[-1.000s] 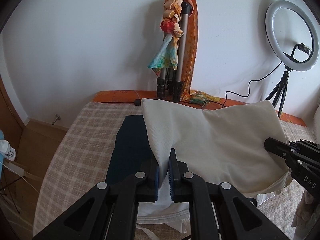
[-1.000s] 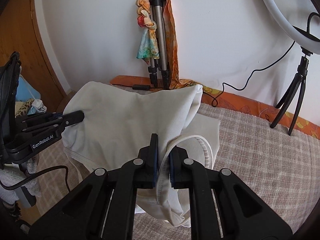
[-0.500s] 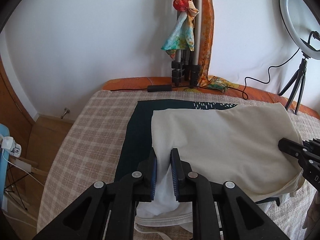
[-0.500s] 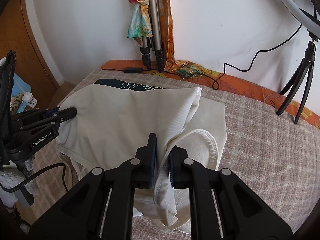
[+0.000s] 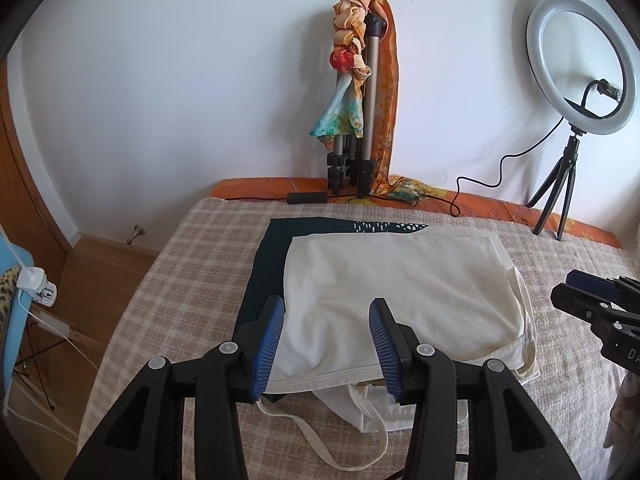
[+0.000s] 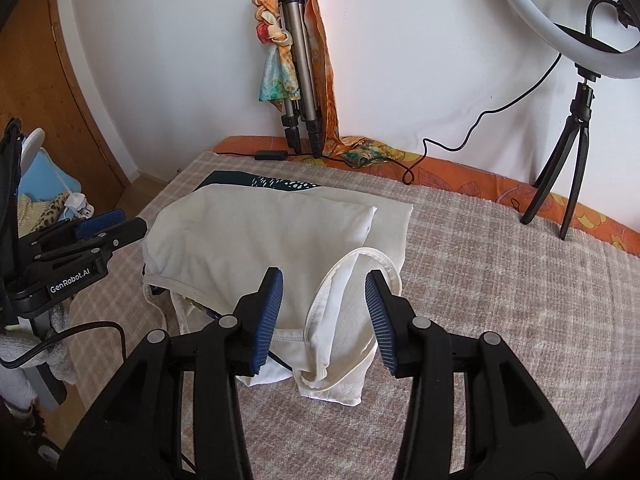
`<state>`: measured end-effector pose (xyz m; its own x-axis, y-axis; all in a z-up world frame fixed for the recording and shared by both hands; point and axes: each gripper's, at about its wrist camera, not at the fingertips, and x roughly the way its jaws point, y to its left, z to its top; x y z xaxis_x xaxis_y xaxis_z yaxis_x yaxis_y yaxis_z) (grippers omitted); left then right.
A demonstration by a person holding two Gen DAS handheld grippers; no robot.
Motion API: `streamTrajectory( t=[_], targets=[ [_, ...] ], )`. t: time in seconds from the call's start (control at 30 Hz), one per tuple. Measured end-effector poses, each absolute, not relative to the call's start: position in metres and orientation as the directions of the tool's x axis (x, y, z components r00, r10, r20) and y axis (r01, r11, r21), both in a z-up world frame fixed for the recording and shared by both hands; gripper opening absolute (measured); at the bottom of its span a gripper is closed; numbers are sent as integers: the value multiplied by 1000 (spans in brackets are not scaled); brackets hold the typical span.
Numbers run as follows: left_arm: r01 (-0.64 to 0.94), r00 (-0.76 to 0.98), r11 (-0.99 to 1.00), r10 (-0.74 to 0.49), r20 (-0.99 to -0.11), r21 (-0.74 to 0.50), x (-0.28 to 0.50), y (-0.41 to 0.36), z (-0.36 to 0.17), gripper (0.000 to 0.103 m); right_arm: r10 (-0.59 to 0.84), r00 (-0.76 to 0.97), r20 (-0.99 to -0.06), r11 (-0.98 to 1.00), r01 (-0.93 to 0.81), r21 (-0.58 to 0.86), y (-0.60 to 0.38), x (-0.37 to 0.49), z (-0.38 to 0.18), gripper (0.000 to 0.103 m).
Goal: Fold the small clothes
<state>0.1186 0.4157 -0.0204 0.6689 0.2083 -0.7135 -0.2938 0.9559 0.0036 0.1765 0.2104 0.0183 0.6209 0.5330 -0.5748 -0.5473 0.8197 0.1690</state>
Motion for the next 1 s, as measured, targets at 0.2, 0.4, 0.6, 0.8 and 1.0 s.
streamTrajectory(
  t=[0.2, 0.4, 0.6, 0.8, 1.0],
  targets=[
    [-268, 697, 964, 192, -691, -2, 87, 380, 2, 59, 541, 639, -546, 819, -548, 171, 175, 145, 31, 46],
    [-253, 736, 967, 182, -652, -16, 52, 339, 29, 70, 553, 660, -509, 815, -556, 166, 134, 110, 42, 46],
    [-255, 775, 966, 183, -605, -34, 13, 301, 47, 84, 594, 665, -452, 796, -569, 209, 90, 73, 48, 58],
    [-255, 802, 966, 183, -569, -49, -22, 268, 49, 100, 609, 662, -437, 785, -580, 215, 56, 43, 37, 66],
    [-256, 818, 966, 201, -539, -28, -44, 238, 45, 103, 595, 679, -431, 793, -583, 176, 31, 22, 23, 80]
  ],
)
